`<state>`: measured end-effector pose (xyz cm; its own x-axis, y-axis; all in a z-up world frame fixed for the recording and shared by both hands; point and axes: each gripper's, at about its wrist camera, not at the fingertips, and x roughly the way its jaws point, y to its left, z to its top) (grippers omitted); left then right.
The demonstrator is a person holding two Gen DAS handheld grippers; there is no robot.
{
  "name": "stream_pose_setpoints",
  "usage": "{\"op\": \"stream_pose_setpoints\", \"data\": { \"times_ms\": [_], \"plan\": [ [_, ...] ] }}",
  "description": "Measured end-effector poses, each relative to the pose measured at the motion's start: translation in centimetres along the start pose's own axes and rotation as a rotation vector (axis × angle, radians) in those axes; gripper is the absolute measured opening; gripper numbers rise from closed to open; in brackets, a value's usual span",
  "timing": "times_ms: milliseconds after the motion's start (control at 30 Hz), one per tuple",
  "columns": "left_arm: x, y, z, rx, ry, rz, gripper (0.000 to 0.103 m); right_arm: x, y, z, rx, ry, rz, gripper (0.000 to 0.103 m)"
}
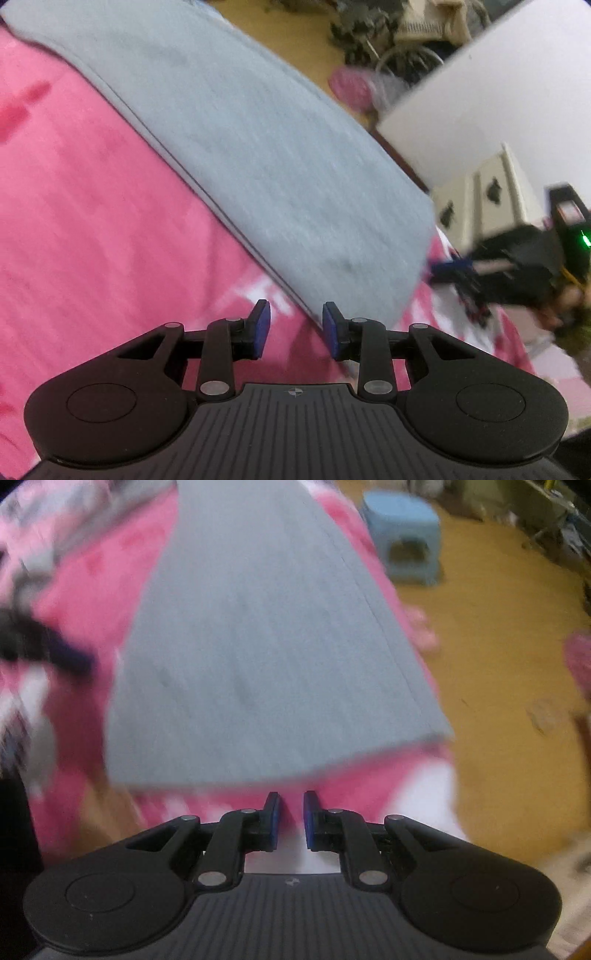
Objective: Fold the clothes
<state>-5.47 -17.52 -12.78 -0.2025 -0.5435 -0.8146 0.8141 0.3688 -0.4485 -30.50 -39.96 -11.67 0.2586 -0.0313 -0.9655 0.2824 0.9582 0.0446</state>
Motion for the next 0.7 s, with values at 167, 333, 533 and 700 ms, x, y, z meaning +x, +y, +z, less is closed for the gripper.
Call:
{"op": "stream_pose_setpoints", "data": {
  "times_ms": [167, 333, 533, 700],
  "plan": [
    [-0.6, 2.1, 1.7, -0.057, -0.095, 0.057, 0.030, -2.8, 2.3, 4.8, -0.061, -0.189, 0.010, 0.014],
    [-1.3, 4.0, 3.0, -0.152, -0.192, 0.130, 0.030, 0.2, 6.2, 15.2, -0.076, -0.426, 0.094, 0.014],
    [-2.3, 6.6, 3.8, -0.225, -0.292, 0.208, 0.030, 8.4, 6.9, 22.4, 0.004, -0.413, 0.147, 0.014],
    [-3.3, 8.0, 5.2, -0.171, -0.375, 0.235, 0.030, 7.3, 6.0, 15.1, 0.091, -0.391, 0.310, 0.014]
  ]
}}
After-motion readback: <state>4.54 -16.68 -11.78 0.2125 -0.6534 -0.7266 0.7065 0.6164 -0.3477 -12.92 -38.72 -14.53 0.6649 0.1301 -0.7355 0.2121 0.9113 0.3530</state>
